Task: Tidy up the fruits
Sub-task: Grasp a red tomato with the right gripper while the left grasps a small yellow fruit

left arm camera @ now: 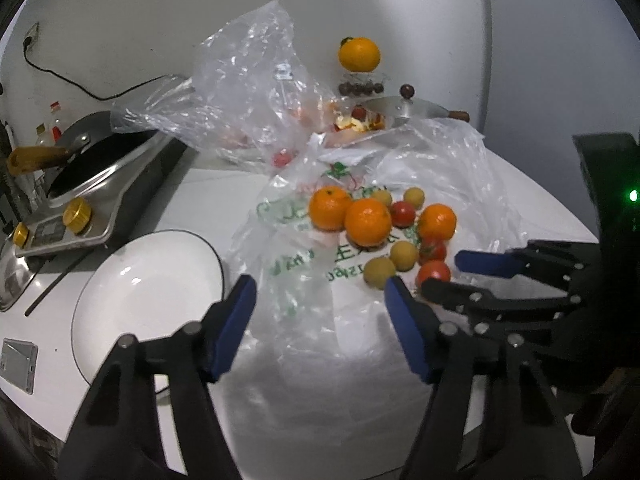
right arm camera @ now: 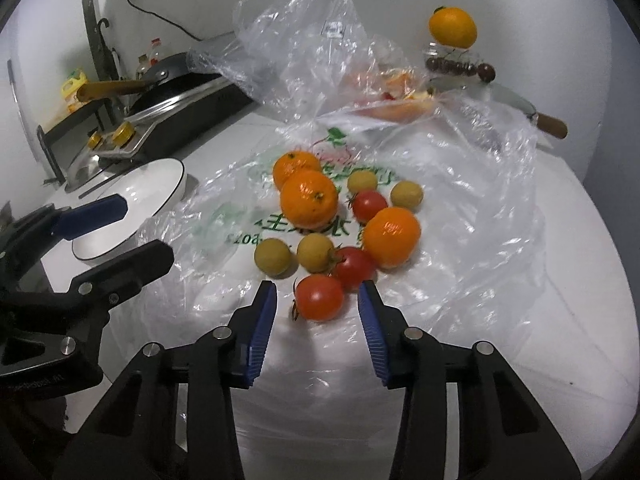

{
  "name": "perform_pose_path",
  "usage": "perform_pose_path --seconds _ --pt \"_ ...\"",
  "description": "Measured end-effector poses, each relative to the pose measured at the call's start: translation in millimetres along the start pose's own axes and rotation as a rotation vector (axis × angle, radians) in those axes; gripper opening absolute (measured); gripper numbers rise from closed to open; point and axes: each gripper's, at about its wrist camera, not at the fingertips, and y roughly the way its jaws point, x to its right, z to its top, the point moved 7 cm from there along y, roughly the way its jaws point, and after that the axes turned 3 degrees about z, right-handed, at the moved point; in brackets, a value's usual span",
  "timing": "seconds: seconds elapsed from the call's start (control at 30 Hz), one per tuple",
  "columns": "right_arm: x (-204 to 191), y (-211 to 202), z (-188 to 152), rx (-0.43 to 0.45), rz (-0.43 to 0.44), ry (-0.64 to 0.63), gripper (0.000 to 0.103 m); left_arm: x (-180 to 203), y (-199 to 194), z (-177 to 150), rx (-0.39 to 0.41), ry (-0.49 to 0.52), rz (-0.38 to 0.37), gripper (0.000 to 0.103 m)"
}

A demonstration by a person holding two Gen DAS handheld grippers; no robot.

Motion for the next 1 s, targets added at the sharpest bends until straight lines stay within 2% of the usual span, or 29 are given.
perform_pose_path --seconds 0.1,0.2,0.3,0.73,1.0 --pt "0.6 6.4 -2.6 -0.013 0.006 0.005 0.043 4.4 3.1 -1.2 -0.011 0.008 -0.004 0.062" --pt "3.4 11.8 -5.5 -0.027 0.013 0.016 0.034 9.1 5.9 -1.3 -0.02 0.012 -0.011 0.06" --pt "5.7 12.4 -6.2 -0.025 0.031 0.022 0.029 14.2 9.9 -0.8 -0.032 0.021 -0.016 0.056" --pt "31.8 -25.5 4.9 0.073 0.05 0.034 0.029 44.0 40.4 7.6 -0.08 0.071 -0.051 0.045" --pt "51.6 -34.9 3.9 0.096 0.037 0.054 0.029 51.5 62.7 5.5 -0.129 0.085 -0.051 0.044"
